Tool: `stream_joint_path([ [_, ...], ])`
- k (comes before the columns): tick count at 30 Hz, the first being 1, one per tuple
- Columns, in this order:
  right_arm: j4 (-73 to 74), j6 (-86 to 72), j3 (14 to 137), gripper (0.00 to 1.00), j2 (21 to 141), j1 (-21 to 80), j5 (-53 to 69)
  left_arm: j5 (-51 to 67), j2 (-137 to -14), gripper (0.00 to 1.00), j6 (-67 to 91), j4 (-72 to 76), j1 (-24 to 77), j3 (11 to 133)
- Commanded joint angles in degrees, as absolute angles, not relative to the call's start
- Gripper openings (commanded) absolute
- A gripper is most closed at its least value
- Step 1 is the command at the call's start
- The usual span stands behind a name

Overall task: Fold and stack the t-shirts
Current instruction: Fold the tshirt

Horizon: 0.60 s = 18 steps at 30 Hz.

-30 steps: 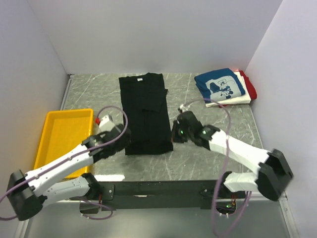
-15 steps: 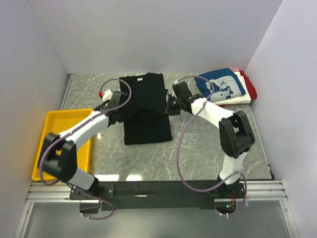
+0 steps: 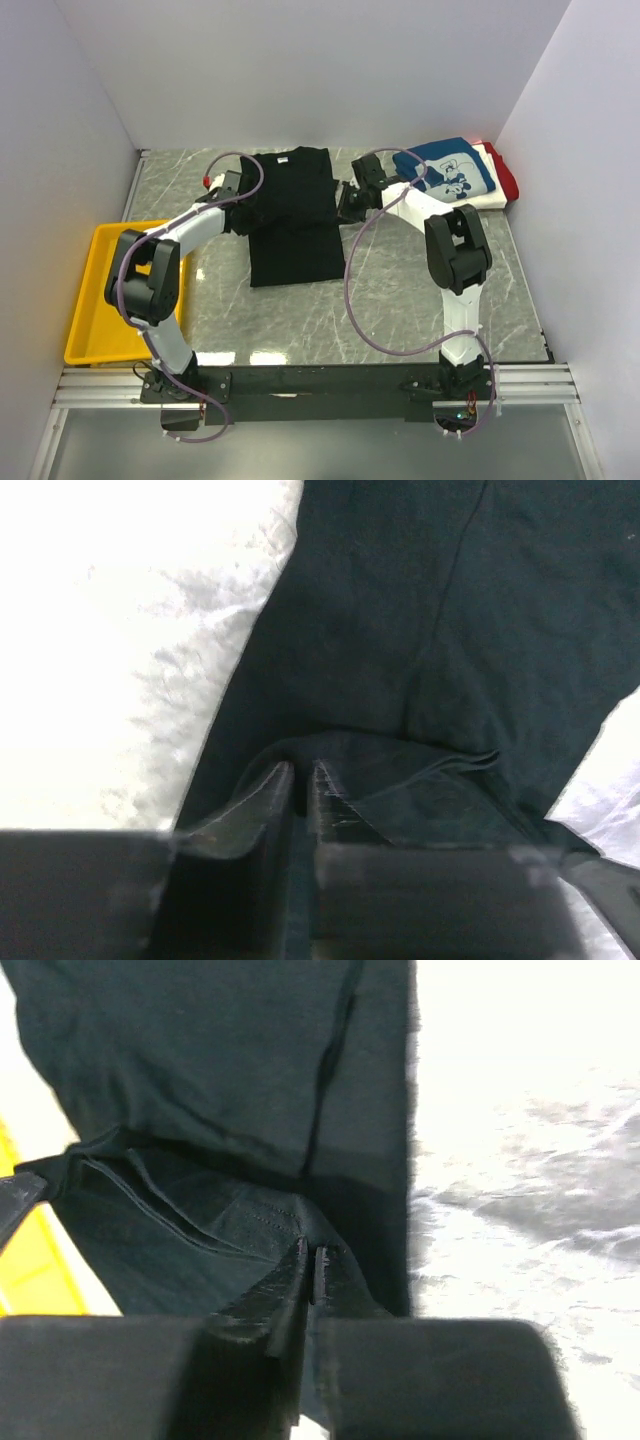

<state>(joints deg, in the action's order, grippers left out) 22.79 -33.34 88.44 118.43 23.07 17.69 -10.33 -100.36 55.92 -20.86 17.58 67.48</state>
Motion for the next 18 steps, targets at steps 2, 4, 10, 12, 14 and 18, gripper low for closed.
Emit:
stream_joint_path([
  [2, 24.26, -32.17, 92.81, 0.2, 118.83, 21.89, 18.28, -7.65, -100.37, 0.36, 53.44, -18.2, 15.83, 70.05],
  [4, 24.61, -31.55, 92.64, 0.41, 117.87, 21.8, 16.97, -7.82, -98.79, 0.72, 53.35, -18.36, 15.47, 69.7],
  [10, 23.38, -31.11, 88.16, 0.47, 111.72, 21.88, 14.85, -8.62, -91.77, 0.73, 53.96, -19.34, 15.29, 67.68],
  [12, 21.28, -31.46, 85.44, 0.47, 109.61, 22.5, 15.29, -7.3, -89.57, 0.67, 54.58, -17.67, 15.64, 65.67],
  [14, 21.36, -31.55, 85.69, 0.46, 109.95, 23.72, 15.64, -5.98, -89.21, 0.5, 54.93, -16.53, 16.34, 65.22],
  [18, 22.58, -31.2, 89.29, 0.45, 113.63, 25.75, 15.99, -4.84, -93.14, 0.19, 55.46, -15.73, 17.23, 66.79],
])
